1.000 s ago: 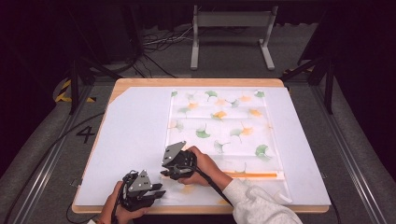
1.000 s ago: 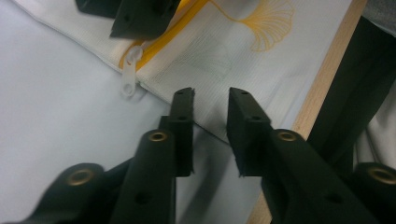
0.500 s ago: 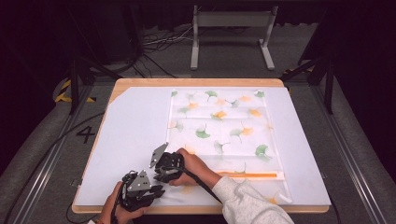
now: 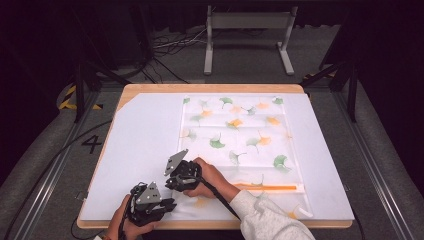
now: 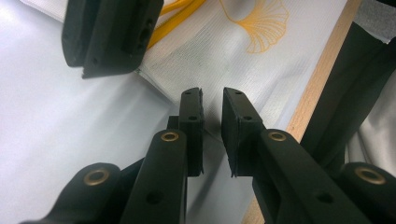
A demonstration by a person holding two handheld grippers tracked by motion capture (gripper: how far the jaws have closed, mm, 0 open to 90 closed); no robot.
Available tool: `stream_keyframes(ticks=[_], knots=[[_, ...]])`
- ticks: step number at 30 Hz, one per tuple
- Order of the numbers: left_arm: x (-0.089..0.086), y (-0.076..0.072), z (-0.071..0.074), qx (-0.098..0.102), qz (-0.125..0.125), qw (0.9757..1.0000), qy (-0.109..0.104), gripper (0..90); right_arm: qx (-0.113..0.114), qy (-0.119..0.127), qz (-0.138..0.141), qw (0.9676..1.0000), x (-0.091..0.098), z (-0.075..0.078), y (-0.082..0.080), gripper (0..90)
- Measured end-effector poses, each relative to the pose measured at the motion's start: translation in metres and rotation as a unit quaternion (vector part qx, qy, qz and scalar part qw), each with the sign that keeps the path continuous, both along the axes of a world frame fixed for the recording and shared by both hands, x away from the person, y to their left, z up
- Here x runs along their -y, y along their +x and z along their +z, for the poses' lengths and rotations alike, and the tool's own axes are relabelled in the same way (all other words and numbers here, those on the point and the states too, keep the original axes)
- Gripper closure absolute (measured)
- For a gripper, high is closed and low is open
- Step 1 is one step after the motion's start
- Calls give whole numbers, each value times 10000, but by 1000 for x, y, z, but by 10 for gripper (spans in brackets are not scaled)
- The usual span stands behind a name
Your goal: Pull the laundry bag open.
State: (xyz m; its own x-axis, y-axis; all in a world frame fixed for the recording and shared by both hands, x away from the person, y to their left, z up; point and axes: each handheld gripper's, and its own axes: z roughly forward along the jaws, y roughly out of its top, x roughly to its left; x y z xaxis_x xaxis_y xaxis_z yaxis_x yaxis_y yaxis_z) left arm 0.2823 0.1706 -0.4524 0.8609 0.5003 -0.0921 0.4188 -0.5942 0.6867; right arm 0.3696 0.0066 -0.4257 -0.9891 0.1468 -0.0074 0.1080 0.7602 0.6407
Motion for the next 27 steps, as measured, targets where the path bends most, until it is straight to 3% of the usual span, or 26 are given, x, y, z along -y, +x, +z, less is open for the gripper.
stream_keyframes(ticks=[7, 16, 27], knots=[[0, 0, 0, -8, 9, 10000, -6, 784, 16, 69, -49, 10000, 5, 1, -1, 839], [0, 0, 0, -6, 7, 10000, -4, 784, -4, 158, -151, 9998, 25, 3, -1, 842], [0, 1, 0, -26, -6, 10000, -20, 782, -48, 25, -37, 10000, 39, 0, -5, 821]])
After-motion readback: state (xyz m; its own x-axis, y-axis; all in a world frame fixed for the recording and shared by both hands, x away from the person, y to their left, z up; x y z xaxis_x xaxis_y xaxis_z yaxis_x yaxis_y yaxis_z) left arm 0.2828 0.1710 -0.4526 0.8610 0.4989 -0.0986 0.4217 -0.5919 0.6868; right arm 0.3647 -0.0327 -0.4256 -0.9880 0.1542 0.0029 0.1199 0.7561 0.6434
